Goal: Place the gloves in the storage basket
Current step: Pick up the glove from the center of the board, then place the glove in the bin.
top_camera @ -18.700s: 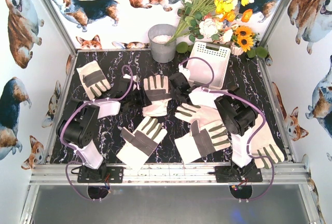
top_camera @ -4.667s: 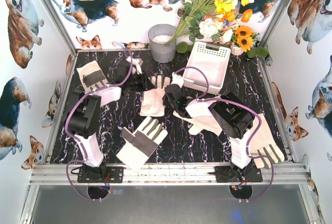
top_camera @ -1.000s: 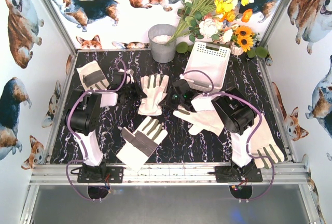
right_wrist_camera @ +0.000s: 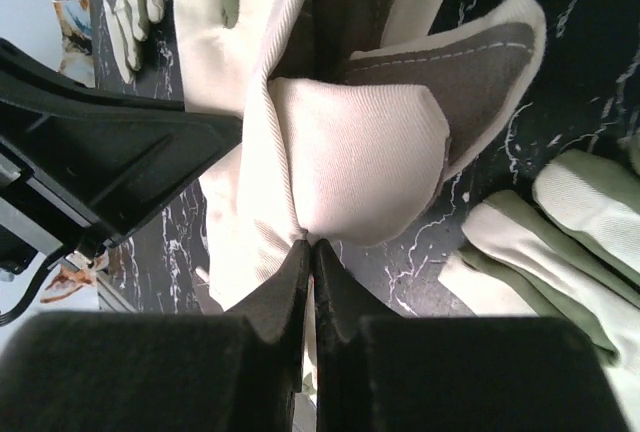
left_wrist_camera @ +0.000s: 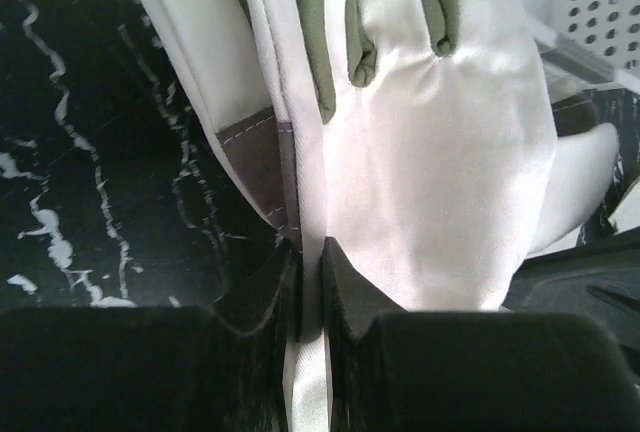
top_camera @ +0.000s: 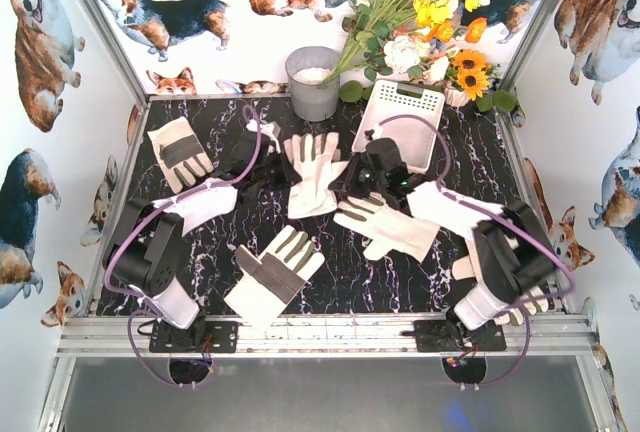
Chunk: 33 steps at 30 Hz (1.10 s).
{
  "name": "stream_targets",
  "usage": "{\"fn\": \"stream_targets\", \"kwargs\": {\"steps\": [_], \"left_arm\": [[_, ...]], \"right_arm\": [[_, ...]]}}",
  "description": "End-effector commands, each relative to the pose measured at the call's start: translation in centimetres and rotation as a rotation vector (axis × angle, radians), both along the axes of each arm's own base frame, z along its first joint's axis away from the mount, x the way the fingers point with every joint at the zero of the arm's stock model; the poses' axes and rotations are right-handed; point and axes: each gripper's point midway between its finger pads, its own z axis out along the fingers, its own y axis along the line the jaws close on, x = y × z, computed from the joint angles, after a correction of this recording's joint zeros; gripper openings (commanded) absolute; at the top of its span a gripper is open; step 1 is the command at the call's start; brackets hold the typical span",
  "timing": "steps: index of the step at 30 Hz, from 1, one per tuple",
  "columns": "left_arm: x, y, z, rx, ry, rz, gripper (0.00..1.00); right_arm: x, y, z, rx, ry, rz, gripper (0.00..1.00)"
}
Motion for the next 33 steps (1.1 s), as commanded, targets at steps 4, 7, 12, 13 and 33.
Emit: {"fn": "stream_targets", "kwargs": {"steps": [4,7,12,13,33], "left_arm": [[1.9,-3.7,6.7,-0.005,-0.175,-0.006,0.00],[2.7,-5.7,7.2,0.001,-0.205,-0.043,0.00],[4.3,-9.6,7.6,-0.014,-0.231,-0.111,0.00],[4.7,-10.4,7.8,-0.015,-0.241,-0.125,0.00],[11.9,-19.3,4.4,0.028,-0.322,-0.235,0.00]], "right_arm": [[-0.2,-4.6,5.8,-0.090,-0.195,-0.089,0.00],[-0.2,-6.6,6.7,-0.123,-0.230,-0.128,0.00],[0.2,-9.8,7.3,-0.136,-0.229,-0.195,0.00],[0.4,-10.4,7.4,-0.136,-0.233,-0.209,0.00],[5.5,-17.5,6.2,-0.148,-0.196,-0.384,0.00]]}}
